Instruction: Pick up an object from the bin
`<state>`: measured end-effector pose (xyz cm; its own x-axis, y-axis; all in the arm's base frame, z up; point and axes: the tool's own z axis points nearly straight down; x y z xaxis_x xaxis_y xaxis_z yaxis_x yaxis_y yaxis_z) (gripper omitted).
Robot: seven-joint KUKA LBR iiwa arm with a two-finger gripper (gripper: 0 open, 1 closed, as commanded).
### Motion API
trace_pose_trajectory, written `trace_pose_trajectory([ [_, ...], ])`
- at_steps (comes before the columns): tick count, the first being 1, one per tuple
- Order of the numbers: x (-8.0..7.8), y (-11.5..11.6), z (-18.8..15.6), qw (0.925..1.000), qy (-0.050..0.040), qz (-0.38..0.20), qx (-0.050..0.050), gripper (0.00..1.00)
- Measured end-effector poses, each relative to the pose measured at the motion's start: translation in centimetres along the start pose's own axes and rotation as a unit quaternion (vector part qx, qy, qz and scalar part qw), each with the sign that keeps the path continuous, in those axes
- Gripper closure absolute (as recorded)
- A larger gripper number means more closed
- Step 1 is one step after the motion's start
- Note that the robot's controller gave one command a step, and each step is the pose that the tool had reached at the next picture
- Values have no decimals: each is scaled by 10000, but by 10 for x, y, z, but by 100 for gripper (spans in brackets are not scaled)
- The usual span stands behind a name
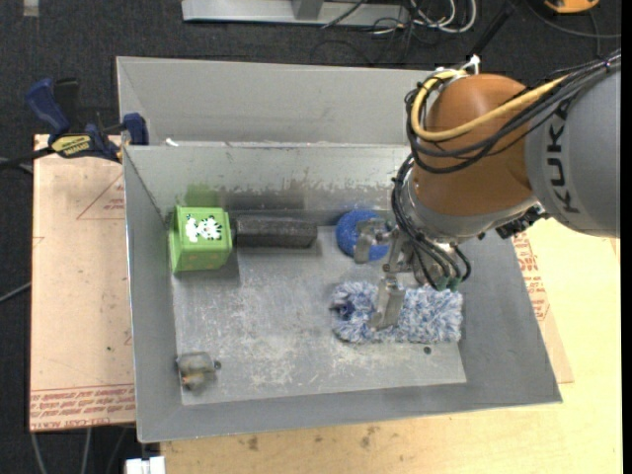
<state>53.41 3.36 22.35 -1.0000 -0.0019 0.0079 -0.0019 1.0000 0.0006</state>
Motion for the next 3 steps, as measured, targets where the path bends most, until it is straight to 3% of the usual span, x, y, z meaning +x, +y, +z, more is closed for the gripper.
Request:
trace_pose_trajectory([
  [1,-1,0,-5,10000,-43,6,-3,0],
  [2,8,-20,39,9999,-82,83,-7,0],
  [3,16,-25,100,9983,-64,579,-3,0],
])
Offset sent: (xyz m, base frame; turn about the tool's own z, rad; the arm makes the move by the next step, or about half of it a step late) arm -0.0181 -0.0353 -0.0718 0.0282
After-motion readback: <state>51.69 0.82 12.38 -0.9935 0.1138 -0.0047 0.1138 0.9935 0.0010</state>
